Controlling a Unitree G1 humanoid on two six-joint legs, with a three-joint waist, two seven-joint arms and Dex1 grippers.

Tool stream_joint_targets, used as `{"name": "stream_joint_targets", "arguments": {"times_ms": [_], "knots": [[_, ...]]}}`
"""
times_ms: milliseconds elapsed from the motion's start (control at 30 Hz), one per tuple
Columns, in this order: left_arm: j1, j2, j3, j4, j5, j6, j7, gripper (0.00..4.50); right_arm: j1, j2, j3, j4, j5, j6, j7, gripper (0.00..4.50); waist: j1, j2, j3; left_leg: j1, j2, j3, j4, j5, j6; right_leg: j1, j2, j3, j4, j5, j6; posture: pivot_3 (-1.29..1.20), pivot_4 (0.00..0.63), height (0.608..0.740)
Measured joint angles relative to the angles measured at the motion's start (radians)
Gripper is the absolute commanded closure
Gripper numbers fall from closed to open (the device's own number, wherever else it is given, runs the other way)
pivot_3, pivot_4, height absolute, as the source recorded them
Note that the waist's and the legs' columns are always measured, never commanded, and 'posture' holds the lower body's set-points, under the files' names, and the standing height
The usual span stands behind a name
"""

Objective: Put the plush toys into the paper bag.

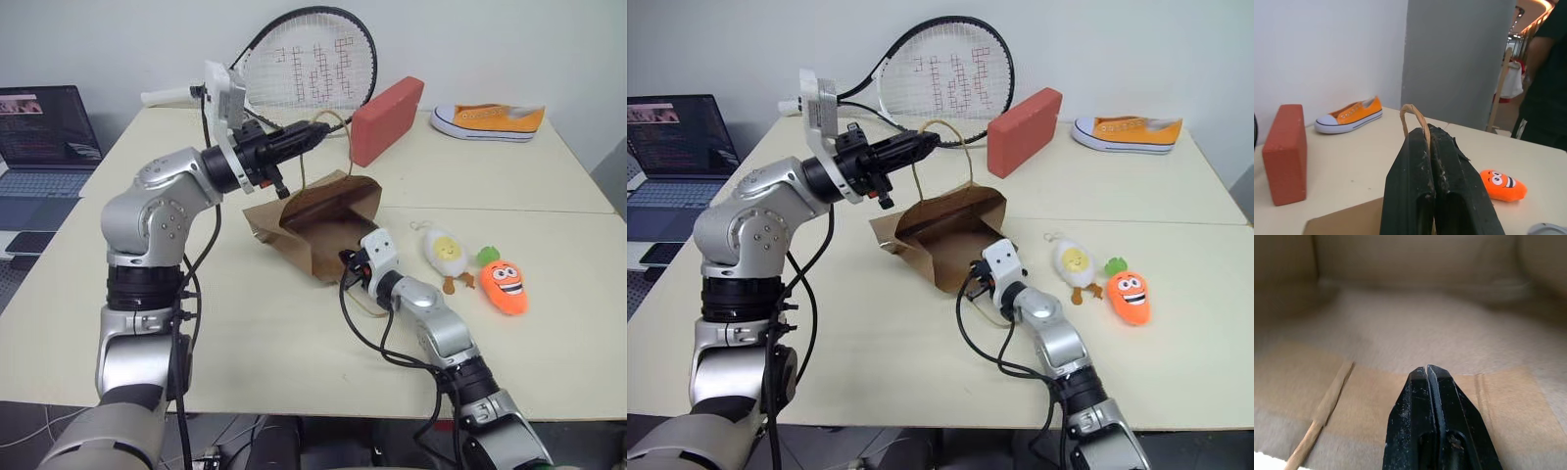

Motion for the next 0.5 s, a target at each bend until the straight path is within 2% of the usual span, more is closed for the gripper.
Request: {"name": "stream_joint_targets", "arguments": {"times_ms": [267,400,500], "knots": [[0.083,-0.029,-0.023,-0.151,-0.071,0.08,0.019,4.5,-0.111,0.071,-0.03,0.028,0.025,0.026,-0.01,4.46,-0.01,0.0,0.0,0.001,0.0,-0.001,0.0,0.0,0.0,-0.001,0.0,0.0,0.006,-0.002,-0.003,0.0,0.15,0.74],[0.11,-0.032,-0.026,-0.186,-0.085,0.098,0.035,4.5,-0.104,0.049,-0.018,0.032,0.021,0.057,0.004,4.46,-0.01,0.0,0.0,0.001,0.0,-0.001,0.0,0.0,0.0,-0.002,0.0,0.0,0.008,-0.002,-0.004,0.0,0.15,0.74],[0.15,-0.023,-0.049,-0.197,-0.07,0.094,0.031,4.5,-0.064,-0.015,0.013,-0.021,0.019,0.104,0.048,4.46,-0.01,0.0,0.0,0.001,0.0,-0.001,0.0,0.0,0.0,-0.002,0.0,0.0,0.008,-0.003,-0.004,0.0,0.15,0.74]]}}
